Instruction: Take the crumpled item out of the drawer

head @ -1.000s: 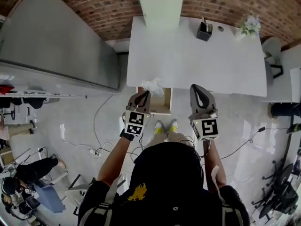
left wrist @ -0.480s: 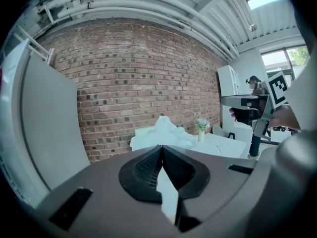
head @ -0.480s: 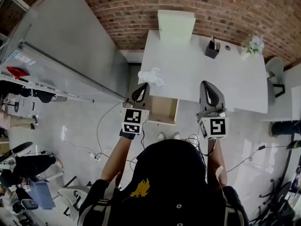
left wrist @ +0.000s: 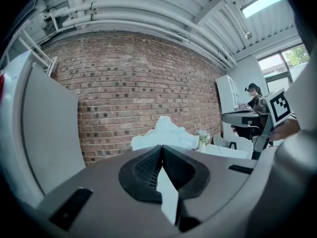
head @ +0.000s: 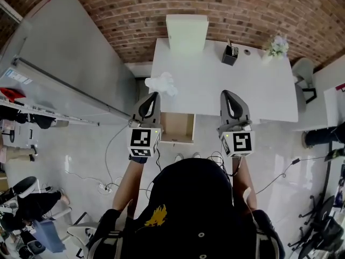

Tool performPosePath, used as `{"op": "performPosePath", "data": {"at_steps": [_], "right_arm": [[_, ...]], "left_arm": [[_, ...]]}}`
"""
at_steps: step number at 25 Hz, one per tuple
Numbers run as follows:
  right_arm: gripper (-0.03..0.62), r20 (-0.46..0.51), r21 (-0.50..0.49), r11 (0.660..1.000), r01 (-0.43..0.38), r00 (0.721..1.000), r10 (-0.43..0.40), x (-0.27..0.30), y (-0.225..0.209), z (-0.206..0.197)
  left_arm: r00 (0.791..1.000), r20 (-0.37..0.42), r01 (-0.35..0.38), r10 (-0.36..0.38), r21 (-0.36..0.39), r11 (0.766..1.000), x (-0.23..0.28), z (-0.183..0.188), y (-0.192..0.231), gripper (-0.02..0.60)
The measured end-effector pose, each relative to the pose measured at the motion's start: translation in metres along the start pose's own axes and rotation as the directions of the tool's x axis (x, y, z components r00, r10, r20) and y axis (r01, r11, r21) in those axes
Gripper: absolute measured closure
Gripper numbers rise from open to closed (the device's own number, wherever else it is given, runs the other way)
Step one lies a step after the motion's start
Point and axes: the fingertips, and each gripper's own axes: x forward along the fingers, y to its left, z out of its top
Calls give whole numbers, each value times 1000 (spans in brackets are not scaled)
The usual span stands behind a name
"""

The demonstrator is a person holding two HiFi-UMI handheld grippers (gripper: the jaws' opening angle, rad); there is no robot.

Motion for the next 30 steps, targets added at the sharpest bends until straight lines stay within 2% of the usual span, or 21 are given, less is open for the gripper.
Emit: {"op": "performPosePath", "data": {"at_steps": [7,30], "right_arm": [[566,-18,-1,999,43,999,-43,-13,-15,-3],[566,-38,-14,999,40,998,-41,-20,-6,-6]], "left_arm": [[1000,14,23,-23,-3,1000,4,5,-13,561],[999,25,32,-32,5,999,-15,12,-17,562]]}}
